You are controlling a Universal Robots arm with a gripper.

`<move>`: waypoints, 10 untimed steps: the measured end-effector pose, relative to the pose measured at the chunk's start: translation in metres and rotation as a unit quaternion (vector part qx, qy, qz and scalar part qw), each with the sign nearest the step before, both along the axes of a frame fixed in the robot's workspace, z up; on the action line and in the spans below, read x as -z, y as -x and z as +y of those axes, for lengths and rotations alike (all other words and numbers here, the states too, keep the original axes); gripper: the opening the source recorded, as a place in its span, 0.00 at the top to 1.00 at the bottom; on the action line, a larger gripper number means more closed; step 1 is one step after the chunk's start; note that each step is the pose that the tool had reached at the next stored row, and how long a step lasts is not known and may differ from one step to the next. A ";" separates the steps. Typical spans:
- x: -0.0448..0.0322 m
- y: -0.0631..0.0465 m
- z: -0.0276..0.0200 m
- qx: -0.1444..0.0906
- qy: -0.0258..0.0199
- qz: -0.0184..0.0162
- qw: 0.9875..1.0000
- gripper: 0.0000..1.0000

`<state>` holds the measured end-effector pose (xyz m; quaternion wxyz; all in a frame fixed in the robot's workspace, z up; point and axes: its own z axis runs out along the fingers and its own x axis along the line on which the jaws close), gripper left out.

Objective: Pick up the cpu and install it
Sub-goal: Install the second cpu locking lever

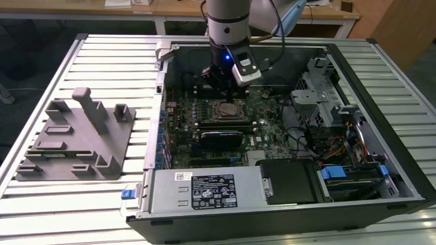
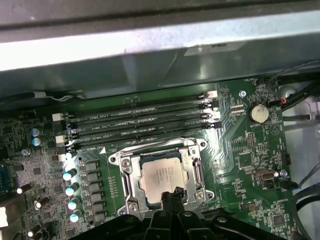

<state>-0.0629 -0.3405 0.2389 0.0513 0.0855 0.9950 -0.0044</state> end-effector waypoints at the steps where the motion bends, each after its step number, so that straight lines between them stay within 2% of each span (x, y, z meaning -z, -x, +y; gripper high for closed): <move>1: 0.0000 0.000 -0.0011 0.000 0.000 0.000 1.000 0.89; 10: 0.0000 0.000 -0.0108 0.000 0.000 0.000 1.000 0.89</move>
